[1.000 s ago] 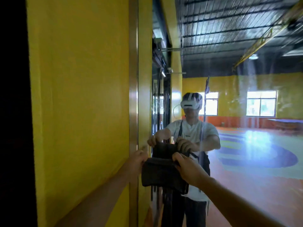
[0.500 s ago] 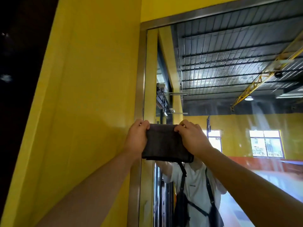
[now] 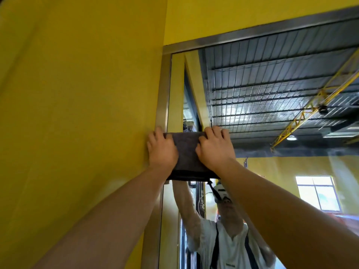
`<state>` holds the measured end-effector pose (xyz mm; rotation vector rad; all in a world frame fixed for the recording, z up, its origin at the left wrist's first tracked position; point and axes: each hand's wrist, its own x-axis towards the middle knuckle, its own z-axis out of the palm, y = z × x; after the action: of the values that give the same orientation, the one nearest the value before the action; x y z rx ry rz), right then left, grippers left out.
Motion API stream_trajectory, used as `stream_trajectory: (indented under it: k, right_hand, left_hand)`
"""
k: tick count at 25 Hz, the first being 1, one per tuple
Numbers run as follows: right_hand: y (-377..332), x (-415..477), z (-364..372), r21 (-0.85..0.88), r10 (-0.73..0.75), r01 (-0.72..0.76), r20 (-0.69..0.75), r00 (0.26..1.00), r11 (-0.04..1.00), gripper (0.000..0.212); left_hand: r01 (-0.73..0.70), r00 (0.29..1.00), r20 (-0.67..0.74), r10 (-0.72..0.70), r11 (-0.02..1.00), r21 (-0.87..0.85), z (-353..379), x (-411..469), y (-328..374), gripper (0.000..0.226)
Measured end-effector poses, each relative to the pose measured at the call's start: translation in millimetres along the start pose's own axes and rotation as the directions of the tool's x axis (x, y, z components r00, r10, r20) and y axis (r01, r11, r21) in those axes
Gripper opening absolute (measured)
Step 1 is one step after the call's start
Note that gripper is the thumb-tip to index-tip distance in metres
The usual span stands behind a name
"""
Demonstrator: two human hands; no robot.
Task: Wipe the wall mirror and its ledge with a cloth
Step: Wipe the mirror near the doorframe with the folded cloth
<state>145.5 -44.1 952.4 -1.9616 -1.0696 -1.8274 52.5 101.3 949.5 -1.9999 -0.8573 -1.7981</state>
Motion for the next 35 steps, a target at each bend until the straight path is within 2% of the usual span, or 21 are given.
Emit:
stream_trajectory:
  k: [2,3,5,7,9,11,17,25,35]
  right_hand:
    - [-10,-7,11,-0.035,-0.038,0.036,-0.056,0.998,0.999,0.065]
    - [-12,-9,20,-0.080,-0.070,0.066,-0.054,0.996,0.995,0.067]
    - [-11,-15,35,-0.084,-0.097,0.092,-0.063,0.993,0.992,0.066]
    - [-8,-18,51,0.005,-0.119,0.120,-0.101,0.988,0.993,0.057]
    - [-3,-17,62,0.054,-0.132,0.141,-0.142,0.981,0.989,0.058]
    - [1,-17,65,0.078,-0.120,0.133,-0.152,0.981,0.988,0.062]
    - [4,-18,69,0.068,-0.128,0.140,-0.160,0.979,0.988,0.066]
    - [-9,-66,76,0.105,-0.146,0.165,-0.165,0.975,0.981,0.062]
    - [-34,-169,94,0.111,-0.150,0.162,-0.111,0.982,0.981,0.060]
  left_hand:
    - [-0.044,0.994,-0.094,0.047,0.999,0.031,13,-14,0,0.038]
    - [-0.070,0.988,-0.135,0.072,0.997,0.023,17,-21,-1,0.039]
    - [-0.188,0.968,-0.173,0.183,0.982,-0.012,28,-26,-4,0.035]
    - [-0.375,0.908,-0.231,0.349,0.924,-0.078,42,-26,-9,0.040]
    - [-0.456,0.878,-0.263,0.399,0.865,-0.208,52,-24,-13,0.041]
    - [-0.421,0.902,-0.232,0.365,0.863,-0.278,54,-26,-16,0.047]
    - [-0.369,0.929,-0.072,0.362,0.905,-0.212,51,-30,-17,0.062]
    - [-0.373,0.927,-0.123,0.353,0.900,-0.227,61,-82,-27,0.056]
    - [-0.330,0.943,-0.043,0.331,0.904,-0.274,71,-190,-40,0.056]
